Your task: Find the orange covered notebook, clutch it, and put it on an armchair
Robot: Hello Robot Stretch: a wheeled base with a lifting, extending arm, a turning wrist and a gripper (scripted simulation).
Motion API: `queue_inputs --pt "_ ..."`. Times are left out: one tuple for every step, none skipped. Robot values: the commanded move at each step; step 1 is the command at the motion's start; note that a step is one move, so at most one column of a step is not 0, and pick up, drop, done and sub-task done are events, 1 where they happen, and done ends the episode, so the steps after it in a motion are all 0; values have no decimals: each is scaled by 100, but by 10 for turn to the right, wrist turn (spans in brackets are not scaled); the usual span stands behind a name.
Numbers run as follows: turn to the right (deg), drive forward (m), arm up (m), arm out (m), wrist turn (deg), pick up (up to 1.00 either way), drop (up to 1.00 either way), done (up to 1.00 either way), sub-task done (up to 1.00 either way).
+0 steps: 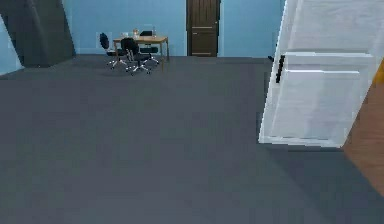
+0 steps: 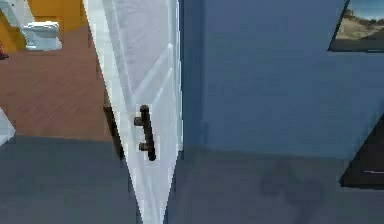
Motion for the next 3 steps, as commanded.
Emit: queue_inputs --pt "0 100 0 0 0 0 0 0 0" --pt "0 100 0 0 0 0 0 0 0" --pt "0 100 0 0 0 0 0 0 0"
